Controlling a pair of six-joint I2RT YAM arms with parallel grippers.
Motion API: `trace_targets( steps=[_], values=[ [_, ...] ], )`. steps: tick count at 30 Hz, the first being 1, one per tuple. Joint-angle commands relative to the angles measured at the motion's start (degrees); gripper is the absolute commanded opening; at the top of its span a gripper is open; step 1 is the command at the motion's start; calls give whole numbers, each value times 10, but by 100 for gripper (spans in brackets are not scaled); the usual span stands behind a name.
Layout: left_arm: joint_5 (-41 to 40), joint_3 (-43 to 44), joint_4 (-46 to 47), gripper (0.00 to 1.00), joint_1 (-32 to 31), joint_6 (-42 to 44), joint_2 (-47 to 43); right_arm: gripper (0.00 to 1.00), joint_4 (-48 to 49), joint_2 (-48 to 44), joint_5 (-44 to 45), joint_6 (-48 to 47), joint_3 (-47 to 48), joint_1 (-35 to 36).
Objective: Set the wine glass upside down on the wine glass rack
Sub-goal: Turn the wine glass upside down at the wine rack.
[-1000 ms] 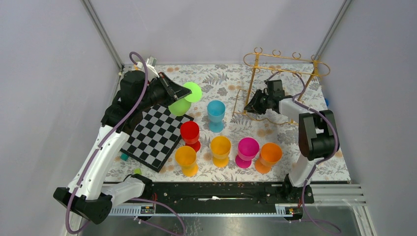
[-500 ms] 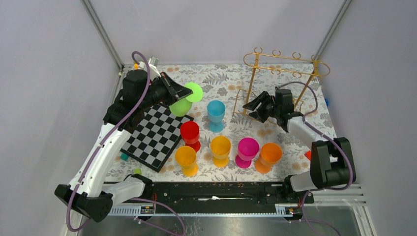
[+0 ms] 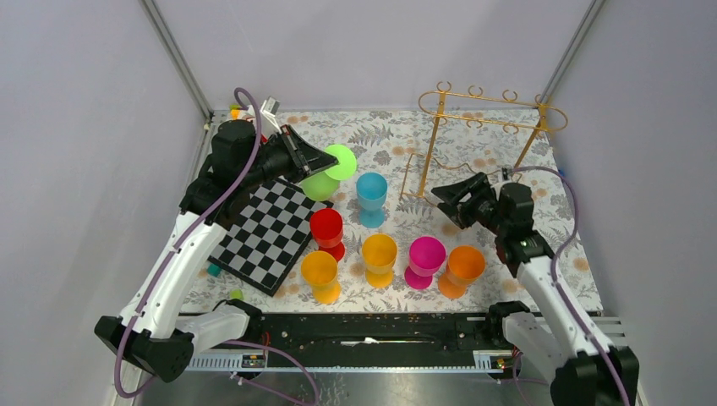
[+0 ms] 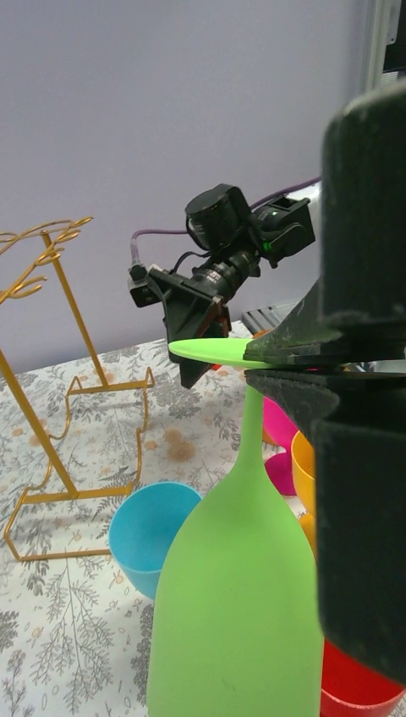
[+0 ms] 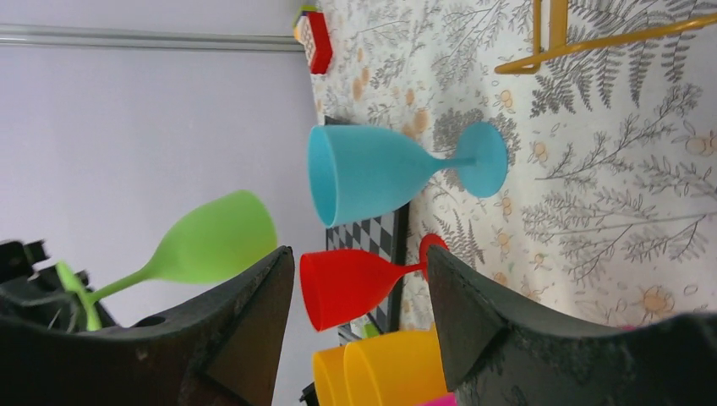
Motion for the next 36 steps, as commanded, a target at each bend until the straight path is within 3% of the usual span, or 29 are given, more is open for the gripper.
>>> trace_targets(
  steps=[1, 10, 18, 27, 36],
  values=[
    [32, -3, 46, 0, -5, 7, -3, 66, -90, -106, 33, 39, -29, 3],
    [52, 0, 56, 0, -41, -2, 11, 67, -258, -277, 59, 37, 9, 4],
    [57, 47, 56, 0, -88, 19, 33, 69, -301, -252, 17, -34, 99, 3],
    [62, 102, 56, 0, -152, 25, 88, 73, -235, -200, -17, -55, 201, 3],
    [64, 155, 57, 0, -182, 25, 138, 78, -79, -204, -46, 20, 154, 3]
  ],
)
